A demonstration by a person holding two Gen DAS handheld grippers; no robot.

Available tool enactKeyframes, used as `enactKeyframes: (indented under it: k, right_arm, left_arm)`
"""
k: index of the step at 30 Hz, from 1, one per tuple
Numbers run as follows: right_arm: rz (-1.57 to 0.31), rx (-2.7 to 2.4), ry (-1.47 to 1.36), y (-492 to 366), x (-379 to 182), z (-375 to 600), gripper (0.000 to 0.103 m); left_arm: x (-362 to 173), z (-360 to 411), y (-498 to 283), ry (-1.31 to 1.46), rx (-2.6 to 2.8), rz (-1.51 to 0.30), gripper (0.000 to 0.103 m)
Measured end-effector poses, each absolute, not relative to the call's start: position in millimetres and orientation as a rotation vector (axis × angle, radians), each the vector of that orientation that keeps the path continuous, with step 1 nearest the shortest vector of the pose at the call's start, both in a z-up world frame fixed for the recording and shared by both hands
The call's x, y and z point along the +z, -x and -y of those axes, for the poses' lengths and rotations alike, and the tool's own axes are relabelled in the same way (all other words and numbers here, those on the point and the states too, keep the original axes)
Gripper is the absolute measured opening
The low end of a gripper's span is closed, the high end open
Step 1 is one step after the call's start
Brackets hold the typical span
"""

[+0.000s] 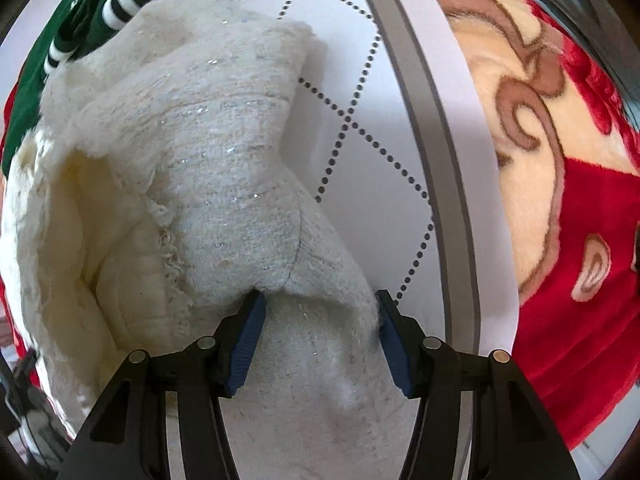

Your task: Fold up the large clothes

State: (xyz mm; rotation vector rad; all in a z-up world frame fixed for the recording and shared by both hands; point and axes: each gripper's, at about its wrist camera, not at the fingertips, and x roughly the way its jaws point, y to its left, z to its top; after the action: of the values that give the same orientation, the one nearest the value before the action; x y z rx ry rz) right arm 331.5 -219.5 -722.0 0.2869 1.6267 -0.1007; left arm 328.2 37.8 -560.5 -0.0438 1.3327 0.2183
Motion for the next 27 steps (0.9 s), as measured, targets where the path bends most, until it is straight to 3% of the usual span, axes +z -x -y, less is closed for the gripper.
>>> enactKeyframes:
  k: [1, 2, 3, 5, 15, 21, 25, 26, 27]
  right_arm:
    - [-1.623, -0.083, -0.287, -330, -721, 216, 0.046]
    - [-1.627, -0.067, -0.274, -328, -720, 209, 0.027]
    - [-1.628, -0.055, -0.257, -329, -720, 202, 0.015]
    - [-1.624, -0.032, -0.259, -328, -717, 188, 0.01]
    - [-1.63, 0.123, -0.532, -321, -707, 151, 0.008]
    - [-1.661, -0.11, -0.591, -315, -742, 158, 0.007]
    - [-1.708, -0.092, -0.433, -331, -726, 127, 0.009]
    - [-1.712, -0.081, -0.42, -331, -718, 124, 0.011]
    - [-1.709, -0.081, -0.41, -333, -711, 122, 0.011]
  left_arm:
    - [-559, -36, -329, 0.043, 0.214, -1.327, 0.053]
    - [-556, -37, -328, 0.04, 0.216, -1.324, 0.049]
    - [-555, -37, -329, 0.041, 0.221, -1.322, 0.044]
    - [-549, -52, -329, 0.066, 0.233, -1.326, 0.042]
    - [-541, -109, -319, 0.025, 0.32, -1.332, 0.045]
    - [-544, -126, -308, 0.044, 0.337, -1.353, 0.047]
    - [-531, -121, -303, 0.06, 0.361, -1.37, 0.047]
    - [-526, -121, -303, 0.063, 0.359, -1.37, 0.049]
    - [-521, -119, -300, 0.056, 0.365, -1.371, 0.062]
